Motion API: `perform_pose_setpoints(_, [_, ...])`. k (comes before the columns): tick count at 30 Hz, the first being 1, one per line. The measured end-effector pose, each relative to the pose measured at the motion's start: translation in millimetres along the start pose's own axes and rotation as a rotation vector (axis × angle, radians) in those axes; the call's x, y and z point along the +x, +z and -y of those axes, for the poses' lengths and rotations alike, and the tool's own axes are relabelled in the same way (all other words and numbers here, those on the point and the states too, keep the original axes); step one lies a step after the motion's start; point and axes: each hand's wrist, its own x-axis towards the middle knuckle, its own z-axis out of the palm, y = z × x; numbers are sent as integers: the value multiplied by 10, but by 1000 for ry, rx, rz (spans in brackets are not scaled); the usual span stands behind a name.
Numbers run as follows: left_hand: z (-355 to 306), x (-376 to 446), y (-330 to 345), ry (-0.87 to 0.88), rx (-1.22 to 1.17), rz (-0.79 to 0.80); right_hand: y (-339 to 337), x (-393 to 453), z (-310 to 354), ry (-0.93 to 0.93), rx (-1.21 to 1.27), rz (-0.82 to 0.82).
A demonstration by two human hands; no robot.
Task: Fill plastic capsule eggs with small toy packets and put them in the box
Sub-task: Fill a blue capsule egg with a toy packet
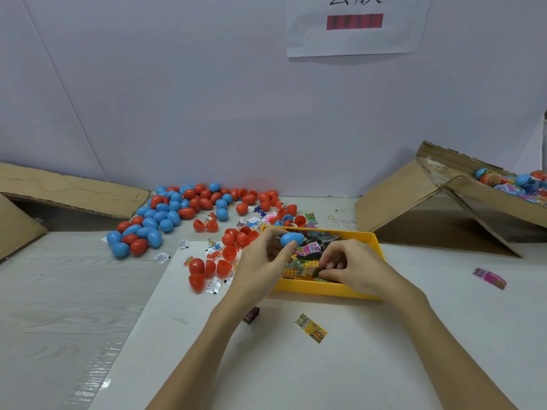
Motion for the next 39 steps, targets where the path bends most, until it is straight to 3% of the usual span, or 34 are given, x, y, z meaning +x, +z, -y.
perform_pose_setpoints(14, [-2, 1, -6, -6, -17, 22, 33, -44, 32, -104, -7, -202])
perform_pose_setpoints(21, [-13, -24, -14, 74, -14, 26, 39, -33, 48, -166, 95, -417])
perform_pose_setpoints(25, [19, -15, -1, 113, 92, 24, 36, -45, 76, -129, 266, -318])
perform_pose_setpoints(30, [30, -15, -20, 168, 87, 62, 25, -88, 164, -106, 432, -64])
perform_pose_setpoints(39, [-20, -32, -31, 198, 4, 135, 31, -92, 196, -83, 436, 22])
